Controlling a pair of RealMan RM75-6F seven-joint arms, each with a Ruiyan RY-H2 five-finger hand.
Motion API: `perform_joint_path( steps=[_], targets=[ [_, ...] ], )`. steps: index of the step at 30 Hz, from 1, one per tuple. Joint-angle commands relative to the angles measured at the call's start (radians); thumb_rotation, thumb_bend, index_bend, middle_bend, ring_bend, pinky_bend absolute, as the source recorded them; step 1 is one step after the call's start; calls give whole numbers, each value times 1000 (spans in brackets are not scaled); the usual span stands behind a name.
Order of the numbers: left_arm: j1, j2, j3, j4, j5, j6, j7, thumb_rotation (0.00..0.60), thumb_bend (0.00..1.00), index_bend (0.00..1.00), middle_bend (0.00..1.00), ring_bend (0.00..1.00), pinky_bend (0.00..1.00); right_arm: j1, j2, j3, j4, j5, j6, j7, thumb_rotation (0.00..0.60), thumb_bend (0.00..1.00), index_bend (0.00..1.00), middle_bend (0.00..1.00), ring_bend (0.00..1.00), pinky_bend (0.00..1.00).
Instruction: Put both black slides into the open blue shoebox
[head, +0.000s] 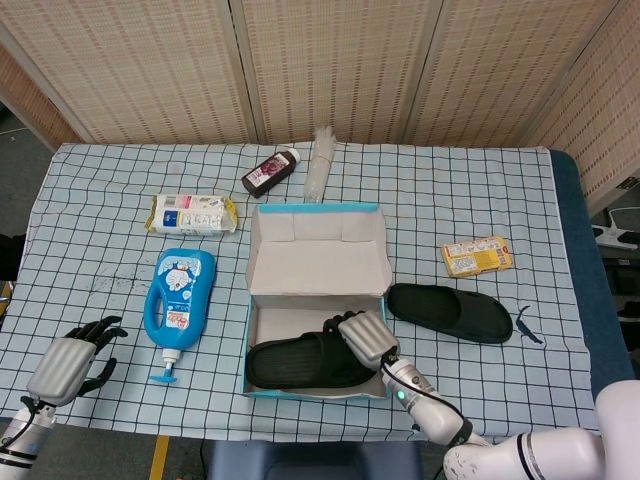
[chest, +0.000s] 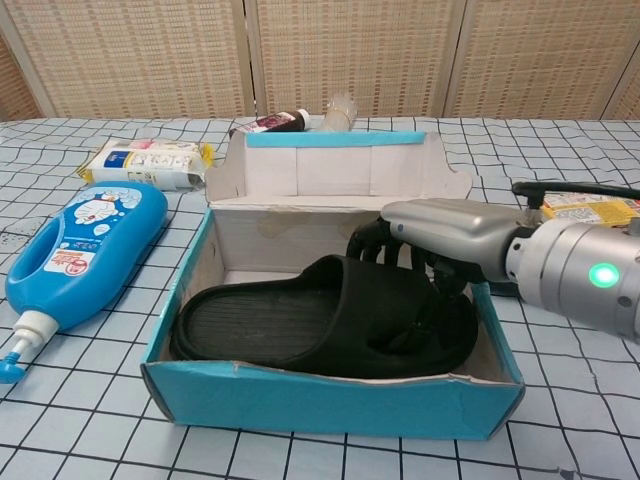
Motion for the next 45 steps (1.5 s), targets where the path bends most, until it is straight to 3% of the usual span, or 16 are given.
perform_joint_path(
  steps=[1,3,6,19,24,31,34,36,40,45],
  targets=[
    [-1,0,0,0,-1,-2,1,600,470,307,167,236,380,-4,9,0,5,-34,-4,29,600,32,182,219,36,174],
    [-1,0,0,0,-1,-3,2,600,469,307,167,237,380,-12,11,3,12,-68,2,62,600,32,110,130,1,91],
    [-1,-1,1,0,-1,-3,3,600,469,307,167,236,379,-25,17,6,19,-114,0,121,600,32,81,66,0,51],
    [-3,0,3,-4,-3,-12,11,600,468,307,167,236,380,-51,59,18,12,-181,-31,272,600,32,59,65,0,43],
    [-3,1,4,-6,-2,-12,12,600,469,307,167,236,379,-63,98,15,-15,-222,-44,328,600,32,118,67,0,48],
    [-4,2,5,-7,0,-13,12,600,469,307,167,236,380,-93,151,0,-34,-300,4,328,600,32,185,116,0,75],
    [-2,3,4,-7,0,-9,9,600,469,307,168,237,380,-123,199,-22,-48,-307,60,249,600,32,236,222,16,163],
    [-2,3,4,-7,-2,-9,8,600,469,307,167,236,380,-143,229,-37,-64,-292,96,186,600,32,242,226,20,196],
    [-2,3,3,-9,-4,-10,8,600,469,307,168,237,380,-181,279,-68,-54,-300,132,153,600,32,182,221,20,199],
    [-3,2,2,-11,-7,-14,15,600,469,307,168,236,380,-222,323,-95,22,-326,150,172,600,26,91,143,12,160]
  ],
)
